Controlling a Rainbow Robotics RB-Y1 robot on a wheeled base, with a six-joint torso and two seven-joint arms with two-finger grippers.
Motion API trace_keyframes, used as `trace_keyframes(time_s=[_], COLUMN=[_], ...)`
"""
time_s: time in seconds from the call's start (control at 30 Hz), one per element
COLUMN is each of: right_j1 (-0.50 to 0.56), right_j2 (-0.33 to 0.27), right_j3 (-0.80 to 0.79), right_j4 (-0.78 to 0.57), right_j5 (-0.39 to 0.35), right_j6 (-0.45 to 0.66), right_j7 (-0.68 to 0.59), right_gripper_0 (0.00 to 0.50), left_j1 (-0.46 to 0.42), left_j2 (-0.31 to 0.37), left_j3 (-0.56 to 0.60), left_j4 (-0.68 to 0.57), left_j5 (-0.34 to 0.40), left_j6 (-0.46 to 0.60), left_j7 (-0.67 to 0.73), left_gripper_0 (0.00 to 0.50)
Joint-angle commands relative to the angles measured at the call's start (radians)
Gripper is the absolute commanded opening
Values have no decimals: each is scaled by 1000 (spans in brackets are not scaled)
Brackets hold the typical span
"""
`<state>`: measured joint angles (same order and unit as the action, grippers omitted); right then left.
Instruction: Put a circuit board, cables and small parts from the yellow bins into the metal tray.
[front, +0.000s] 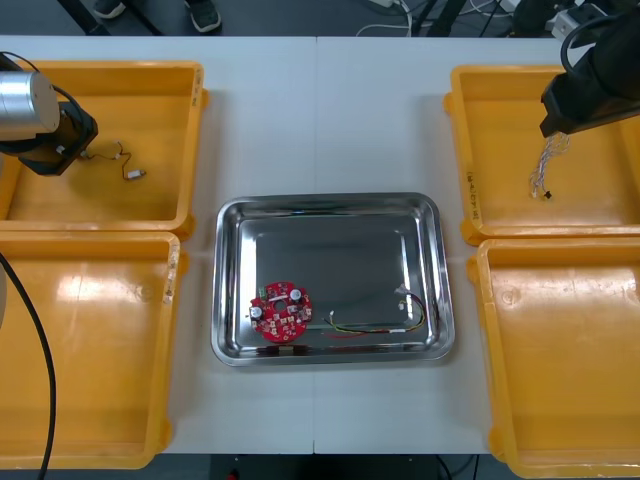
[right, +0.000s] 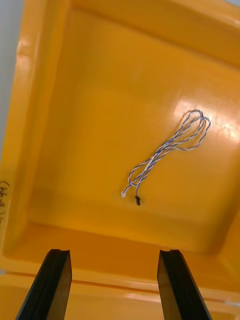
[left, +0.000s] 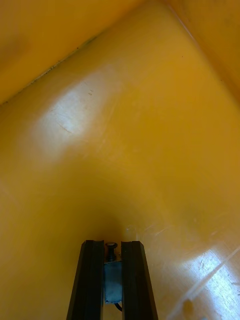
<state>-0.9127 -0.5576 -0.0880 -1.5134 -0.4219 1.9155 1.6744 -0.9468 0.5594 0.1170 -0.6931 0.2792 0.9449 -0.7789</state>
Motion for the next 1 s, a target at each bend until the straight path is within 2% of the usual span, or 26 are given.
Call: trace_keyframes(time_s=[0.03, 0.2, 0.43, 1.0], right_j1=[-66, -89, -137, -166], right_j2=[7, 8, 10, -2], right_j3=[-30, -42, -90, -104], right_j4=[35, 108, 219, 266], right_j5=[8, 9, 18, 101], right_j6=[4, 4, 0, -73], right_j7=[-102, -226, -326, -326], right_gripper_0=[500, 500, 500, 500], left_j1=[13, 13, 14, 14], left_j2=[-29, -29, -22, -12], left_j3=[21, 21, 26, 38], left_j4=[-32, -111, -226, -468], left_j5=[-5, 0, 0, 44], left_j6=[-11, 45, 153, 410], left_j7=[63, 67, 75, 49], left_gripper_0=[0, 0, 0, 0])
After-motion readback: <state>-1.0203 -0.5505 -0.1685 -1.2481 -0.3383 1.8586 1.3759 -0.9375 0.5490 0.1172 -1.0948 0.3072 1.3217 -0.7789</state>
